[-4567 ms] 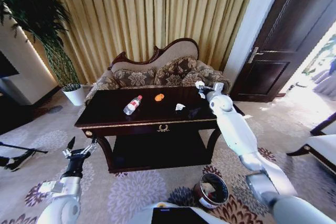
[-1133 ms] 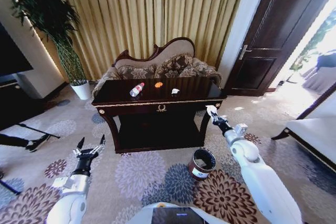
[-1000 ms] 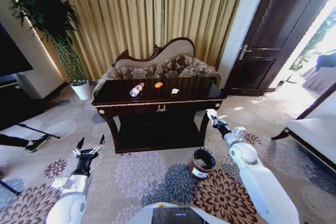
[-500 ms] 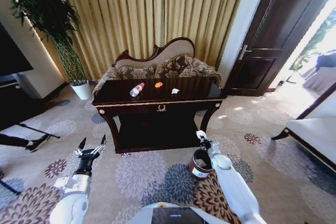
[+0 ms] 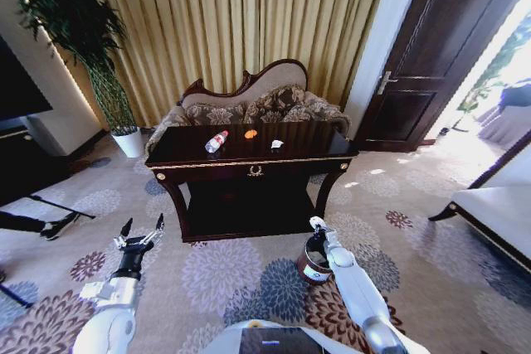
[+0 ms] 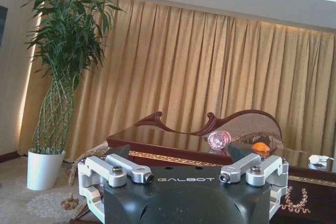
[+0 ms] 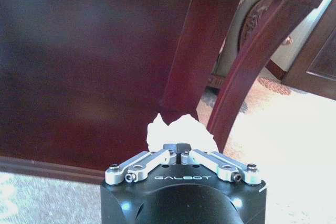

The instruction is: Move to the front of the table and place the trash on the table into the trash bin.

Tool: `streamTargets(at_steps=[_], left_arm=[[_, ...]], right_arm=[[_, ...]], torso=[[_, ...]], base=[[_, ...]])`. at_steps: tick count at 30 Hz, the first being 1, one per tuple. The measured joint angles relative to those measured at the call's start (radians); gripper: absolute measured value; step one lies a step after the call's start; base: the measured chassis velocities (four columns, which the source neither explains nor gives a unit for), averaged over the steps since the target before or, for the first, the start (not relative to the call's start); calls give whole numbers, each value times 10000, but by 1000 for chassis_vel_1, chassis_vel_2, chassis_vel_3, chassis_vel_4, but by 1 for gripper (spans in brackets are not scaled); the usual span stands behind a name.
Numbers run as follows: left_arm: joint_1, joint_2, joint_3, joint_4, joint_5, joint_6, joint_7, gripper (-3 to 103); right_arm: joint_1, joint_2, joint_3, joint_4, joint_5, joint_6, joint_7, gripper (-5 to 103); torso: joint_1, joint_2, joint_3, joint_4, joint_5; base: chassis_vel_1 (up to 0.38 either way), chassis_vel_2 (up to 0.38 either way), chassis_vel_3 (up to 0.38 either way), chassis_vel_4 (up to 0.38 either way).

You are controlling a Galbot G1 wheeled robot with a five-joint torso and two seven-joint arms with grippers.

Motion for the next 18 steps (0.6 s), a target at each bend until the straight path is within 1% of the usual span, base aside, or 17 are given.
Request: streamTargets(at_steps=[2, 8, 9, 10, 11, 13, 15, 16, 17, 18], left_arm=[[22, -12, 0, 20, 0, -28, 12, 100], [46, -1, -6, 44, 2, -45, 18, 100], [47, 7, -12, 45, 2, -47, 19, 100], [49, 10, -12, 45, 2, -50, 21, 100], [49, 10, -12, 45, 2, -50, 21, 100], [50, 12, -12, 43, 5, -53, 32, 100], [49, 12, -12, 40, 5, -55, 35, 100], [47, 12, -12, 32, 4, -56, 38, 100], [45, 10, -12, 23, 3, -58, 42, 100], [45, 10, -12, 23, 3, -58, 42, 100]], right_arm=[[64, 0, 26, -320, -102, 90, 64, 0], [110, 17, 60, -556, -214, 127, 186, 0], [116, 21, 72, -594, -237, 128, 259, -3], [122, 21, 86, -619, -241, 128, 309, 7], [122, 21, 86, -619, -241, 128, 309, 7], [154, -6, 103, -625, -241, 128, 343, 17], [165, -22, 108, -625, -241, 128, 347, 17], [178, -46, 113, -616, -242, 128, 352, 22], [183, -73, 116, -585, -244, 128, 354, 33], [183, -73, 116, -585, -244, 128, 354, 33]], torso=[[0, 0, 0, -2, -1], [0, 0, 0, 0, 0], [0, 0, 0, -1, 0], [0, 0, 0, -1, 0], [0, 0, 0, -1, 0], [0, 0, 0, -1, 0], [0, 0, 0, 0, 0], [0, 0, 0, -1, 0], [0, 0, 0, -1, 0], [0, 0, 0, -1, 0]], base=[[0, 0, 0, 0], [0, 0, 0, 0], [0, 0, 0, 0], [0, 0, 0, 0], [0, 0, 0, 0], [0, 0, 0, 0], [0, 0, 0, 0], [0, 0, 0, 0], [0, 0, 0, 0], [0, 0, 0, 0]])
